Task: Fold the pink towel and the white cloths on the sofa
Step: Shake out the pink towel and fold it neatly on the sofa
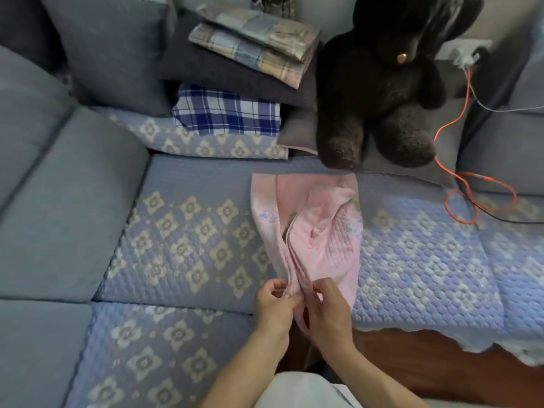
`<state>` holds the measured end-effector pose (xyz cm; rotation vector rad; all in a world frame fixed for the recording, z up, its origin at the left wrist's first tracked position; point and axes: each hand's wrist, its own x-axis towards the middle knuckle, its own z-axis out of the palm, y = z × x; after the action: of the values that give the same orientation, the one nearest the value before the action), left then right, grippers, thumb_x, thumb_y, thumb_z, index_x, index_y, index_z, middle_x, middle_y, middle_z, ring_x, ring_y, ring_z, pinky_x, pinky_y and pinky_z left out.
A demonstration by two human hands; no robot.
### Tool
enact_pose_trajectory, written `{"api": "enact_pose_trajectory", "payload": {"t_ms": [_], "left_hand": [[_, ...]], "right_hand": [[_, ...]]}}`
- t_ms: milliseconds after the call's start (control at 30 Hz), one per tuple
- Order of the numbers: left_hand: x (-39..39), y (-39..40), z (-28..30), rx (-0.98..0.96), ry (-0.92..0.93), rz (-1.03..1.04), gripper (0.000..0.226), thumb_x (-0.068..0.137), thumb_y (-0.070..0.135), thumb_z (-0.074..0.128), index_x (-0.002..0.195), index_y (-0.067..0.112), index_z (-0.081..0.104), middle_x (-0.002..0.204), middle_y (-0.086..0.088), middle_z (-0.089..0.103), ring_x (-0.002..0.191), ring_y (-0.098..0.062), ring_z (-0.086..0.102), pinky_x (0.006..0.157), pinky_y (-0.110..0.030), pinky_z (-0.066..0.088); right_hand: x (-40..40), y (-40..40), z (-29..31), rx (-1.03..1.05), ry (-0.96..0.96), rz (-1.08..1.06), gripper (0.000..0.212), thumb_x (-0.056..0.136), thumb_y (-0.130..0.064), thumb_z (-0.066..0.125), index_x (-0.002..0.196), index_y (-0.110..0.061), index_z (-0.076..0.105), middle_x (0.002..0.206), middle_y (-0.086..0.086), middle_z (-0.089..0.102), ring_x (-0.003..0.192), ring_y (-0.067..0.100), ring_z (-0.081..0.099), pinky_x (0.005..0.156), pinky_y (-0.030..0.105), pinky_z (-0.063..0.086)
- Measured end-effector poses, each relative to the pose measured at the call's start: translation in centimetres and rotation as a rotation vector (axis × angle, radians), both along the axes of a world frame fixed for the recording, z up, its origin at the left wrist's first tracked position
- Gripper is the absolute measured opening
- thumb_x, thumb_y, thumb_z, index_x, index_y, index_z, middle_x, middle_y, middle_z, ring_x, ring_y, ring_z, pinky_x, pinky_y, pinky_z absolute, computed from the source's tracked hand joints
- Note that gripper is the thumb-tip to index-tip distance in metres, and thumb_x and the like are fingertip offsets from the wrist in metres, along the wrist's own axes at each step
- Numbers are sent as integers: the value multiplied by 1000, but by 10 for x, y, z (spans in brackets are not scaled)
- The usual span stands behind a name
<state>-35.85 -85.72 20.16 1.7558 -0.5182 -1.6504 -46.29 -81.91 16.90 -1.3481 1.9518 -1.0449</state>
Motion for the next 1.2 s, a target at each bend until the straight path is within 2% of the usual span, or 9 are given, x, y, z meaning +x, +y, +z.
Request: {"api": "enact_pose_trajectory", "payload": {"t_ms": [167, 333, 600, 700, 800, 867, 967, 1100, 1200], "left_hand": [[-2, -6, -4, 106, 38, 44, 32, 71, -7, 70, 100, 6, 65, 92, -19, 73, 87, -36, 69, 81, -45, 58], [-14, -2, 3, 143, 210, -30, 15, 92, -3, 60, 106, 1, 59, 87, -18, 69, 85, -31, 62, 83, -44, 51], [-11, -13, 6, 100, 208, -161, 16, 97, 0, 48, 103, -3, 62, 92, -21, 69, 83, -27, 64, 74, -36, 54], [-14, -24, 4, 177, 286, -222, 30, 98, 34, 58, 110, 8, 69, 100, -11, 74, 91, -21, 71, 75, -36, 57], [-22, -34, -2, 295, 79, -290, 49, 84, 41, 78, 113, 5, 60, 80, -9, 71, 67, -18, 71, 58, -29, 54], [-25, -38, -7, 389, 26, -296, 41, 84, 35, 75, 112, 7, 65, 76, -8, 70, 64, -18, 68, 53, -26, 51], [-29, -45, -7, 448, 8, -327, 17, 87, 22, 63, 97, 10, 70, 71, -6, 68, 66, -20, 63, 52, -26, 50], [-45, -67, 18, 340, 108, -259, 12, 96, 10, 55, 91, 7, 66, 72, -11, 66, 64, -22, 61, 56, -33, 55], [-60, -94, 59, 270, 288, -163, 13, 96, 7, 54, 94, 6, 66, 75, -11, 72, 65, -21, 68, 58, -32, 59]], "right_hand": [[-12, 4, 8, -67, 13, -73, 50, 92, 6, 63, 84, -38, 41, 89, -14, 49, 90, 0, 51, 70, 12, 39], [-17, 9, 4, -112, -35, 64, 17, 91, 2, 59, 89, -15, 61, 118, -3, 63, 114, 7, 59, 88, 23, 49], [-21, 8, 0, -66, -19, 132, 8, 92, -3, 61, 92, -9, 68, 115, -8, 56, 97, 12, 61, 78, 20, 51], [-19, 14, -2, -7, -2, 158, 25, 92, 2, 58, 109, -12, 70, 111, -18, 53, 98, 3, 53, 85, 10, 44], [-16, 13, -7, -32, 67, 247, 21, 93, 0, 53, 96, -11, 70, 102, 2, 60, 94, 11, 54, 83, 34, 51], [-17, 7, -6, -145, 127, 293, 15, 94, 2, 53, 90, -6, 66, 97, 6, 58, 87, 20, 58, 72, 42, 52], [-25, 4, -4, -232, 211, 406, 16, 95, -2, 53, 95, -5, 68, 105, 7, 61, 92, 23, 58, 72, 31, 51], [-41, 18, -13, -106, -37, 54, 32, 90, -6, 66, 120, -12, 58, 122, 3, 53, 112, 13, 52, 99, 23, 43], [-64, 44, -37, 259, -143, -289, 51, 89, -21, 67, 137, -19, 49, 130, -1, 51, 121, 15, 48, 107, 36, 41]]}}
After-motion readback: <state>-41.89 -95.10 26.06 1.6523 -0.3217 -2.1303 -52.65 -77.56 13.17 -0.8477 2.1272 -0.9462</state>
